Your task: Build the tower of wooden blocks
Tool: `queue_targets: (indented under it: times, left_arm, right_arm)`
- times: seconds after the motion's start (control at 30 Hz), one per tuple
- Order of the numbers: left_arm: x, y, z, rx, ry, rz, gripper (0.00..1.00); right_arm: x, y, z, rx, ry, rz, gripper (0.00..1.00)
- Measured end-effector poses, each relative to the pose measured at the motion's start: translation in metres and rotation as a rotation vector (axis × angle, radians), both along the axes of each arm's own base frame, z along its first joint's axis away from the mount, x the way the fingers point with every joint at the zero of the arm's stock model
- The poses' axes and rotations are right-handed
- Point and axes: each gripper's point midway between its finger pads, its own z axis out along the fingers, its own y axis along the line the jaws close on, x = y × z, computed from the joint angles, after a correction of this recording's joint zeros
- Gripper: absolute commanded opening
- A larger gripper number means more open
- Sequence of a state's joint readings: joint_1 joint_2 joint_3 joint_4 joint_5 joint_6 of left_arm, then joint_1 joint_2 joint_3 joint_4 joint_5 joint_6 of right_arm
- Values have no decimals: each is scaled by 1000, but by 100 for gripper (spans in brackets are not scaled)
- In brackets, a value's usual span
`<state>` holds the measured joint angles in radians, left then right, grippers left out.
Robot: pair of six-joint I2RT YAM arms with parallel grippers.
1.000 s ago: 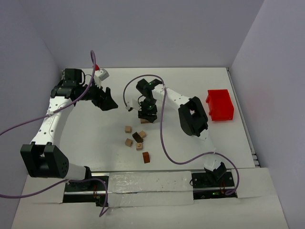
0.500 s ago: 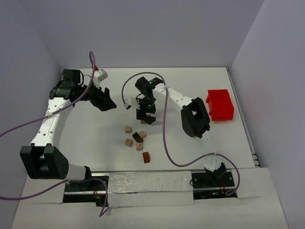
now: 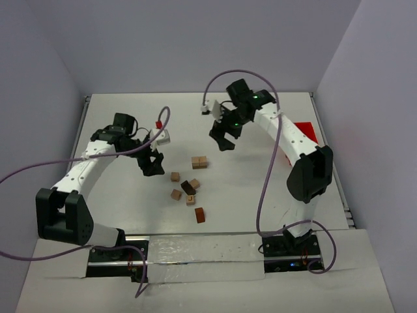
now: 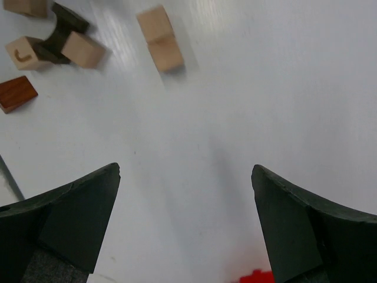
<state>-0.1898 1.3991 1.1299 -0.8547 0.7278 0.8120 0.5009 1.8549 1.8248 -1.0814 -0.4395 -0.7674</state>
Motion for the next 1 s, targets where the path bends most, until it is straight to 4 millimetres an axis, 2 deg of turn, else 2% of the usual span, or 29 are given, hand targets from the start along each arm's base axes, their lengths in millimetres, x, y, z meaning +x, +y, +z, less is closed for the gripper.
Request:
queue_targets:
  times: [0.1, 0.2, 0.3, 0.47, 0.77, 1.0]
  left_arm:
    - [-9, -12, -28, 57, 34, -84, 82]
    - [-7, -19, -49, 113, 31, -129, 80]
    - [-4, -25, -64, 159, 11, -160, 80]
    - [4, -33, -81, 189, -14, -205, 80]
    - [16, -36, -102, 219, -32, -277, 79]
    - [17, -35, -116, 237, -42, -344, 75]
  right_arm:
    - [7, -42, 0, 24, 30, -139, 100]
    - [-5, -80, -8, 19, 75, -240, 100]
    - [-18, -100, -13, 30, 111, -296, 100]
    - [-31, -115, -20, 45, 151, -350, 100]
    - [-42, -122, -21, 56, 149, -369, 100]
    - [-46, -131, -24, 51, 155, -396, 100]
